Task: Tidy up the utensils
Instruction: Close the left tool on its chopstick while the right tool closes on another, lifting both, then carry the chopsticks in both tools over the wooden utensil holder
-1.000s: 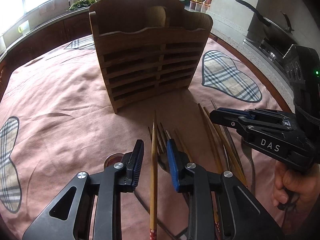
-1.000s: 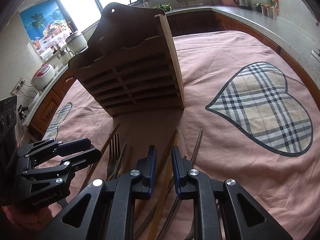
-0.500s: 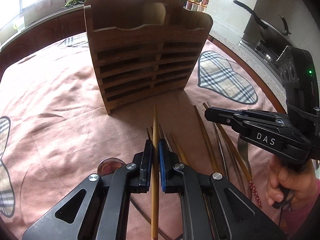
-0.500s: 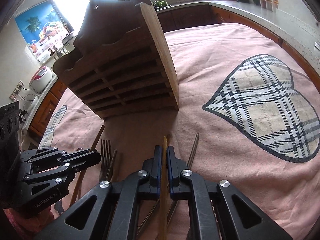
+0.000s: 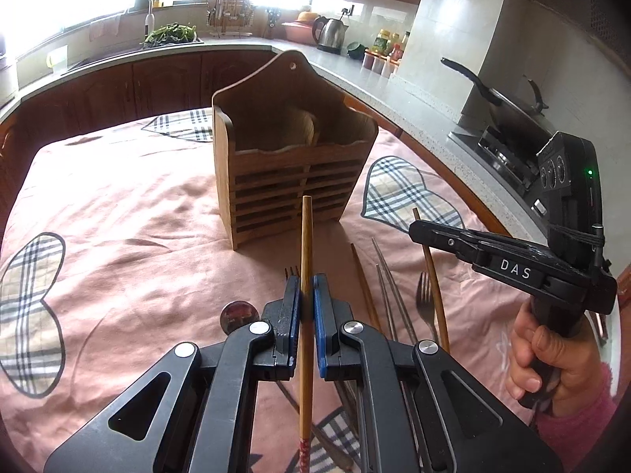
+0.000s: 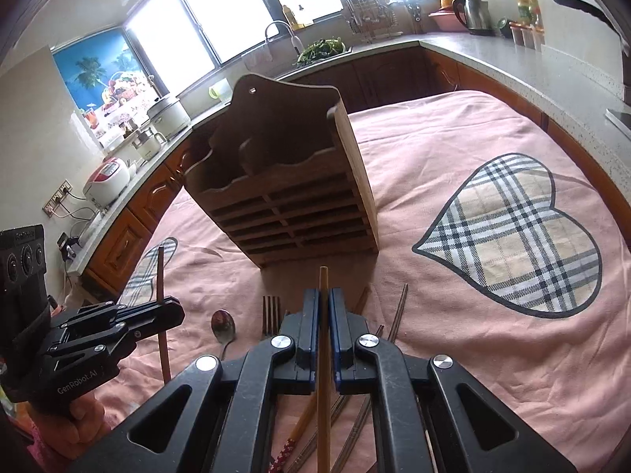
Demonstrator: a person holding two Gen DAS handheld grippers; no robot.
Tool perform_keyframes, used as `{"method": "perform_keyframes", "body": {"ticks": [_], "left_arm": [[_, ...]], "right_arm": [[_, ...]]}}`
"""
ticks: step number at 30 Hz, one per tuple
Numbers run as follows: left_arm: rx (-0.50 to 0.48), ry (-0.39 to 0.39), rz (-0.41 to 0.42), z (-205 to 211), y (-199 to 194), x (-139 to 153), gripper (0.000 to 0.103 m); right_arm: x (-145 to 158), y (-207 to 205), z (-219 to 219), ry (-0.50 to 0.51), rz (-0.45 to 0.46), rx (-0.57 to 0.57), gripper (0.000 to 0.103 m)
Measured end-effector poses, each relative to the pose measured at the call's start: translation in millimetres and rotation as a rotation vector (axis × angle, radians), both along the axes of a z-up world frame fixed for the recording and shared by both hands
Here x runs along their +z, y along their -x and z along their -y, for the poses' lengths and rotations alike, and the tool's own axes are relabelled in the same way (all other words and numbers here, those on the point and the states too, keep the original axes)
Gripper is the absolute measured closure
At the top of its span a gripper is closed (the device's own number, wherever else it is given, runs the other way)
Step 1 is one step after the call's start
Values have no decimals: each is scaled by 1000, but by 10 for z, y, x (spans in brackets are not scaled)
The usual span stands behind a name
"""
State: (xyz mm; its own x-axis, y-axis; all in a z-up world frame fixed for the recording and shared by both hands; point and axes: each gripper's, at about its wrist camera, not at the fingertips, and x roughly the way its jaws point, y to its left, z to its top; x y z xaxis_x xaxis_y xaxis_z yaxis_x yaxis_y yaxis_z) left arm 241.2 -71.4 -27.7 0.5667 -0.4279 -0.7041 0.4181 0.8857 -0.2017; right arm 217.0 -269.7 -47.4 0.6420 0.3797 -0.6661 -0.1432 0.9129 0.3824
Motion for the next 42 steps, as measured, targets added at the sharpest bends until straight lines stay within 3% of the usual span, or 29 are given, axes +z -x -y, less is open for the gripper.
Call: {"method": "perform_keyframes", "body": {"ticks": [23,33,42], "left_arm": [[79,103,160,-380,480,553,97],[126,157,253,-413,334,866,97],[217,201,364,-365,-119,1177,97]], "right_arm": [[752,406,-80,-2,203,-21,98],[1086,356,29,-40,343,-95,98],[1447,-114,84,-63,455,-159,98]]}}
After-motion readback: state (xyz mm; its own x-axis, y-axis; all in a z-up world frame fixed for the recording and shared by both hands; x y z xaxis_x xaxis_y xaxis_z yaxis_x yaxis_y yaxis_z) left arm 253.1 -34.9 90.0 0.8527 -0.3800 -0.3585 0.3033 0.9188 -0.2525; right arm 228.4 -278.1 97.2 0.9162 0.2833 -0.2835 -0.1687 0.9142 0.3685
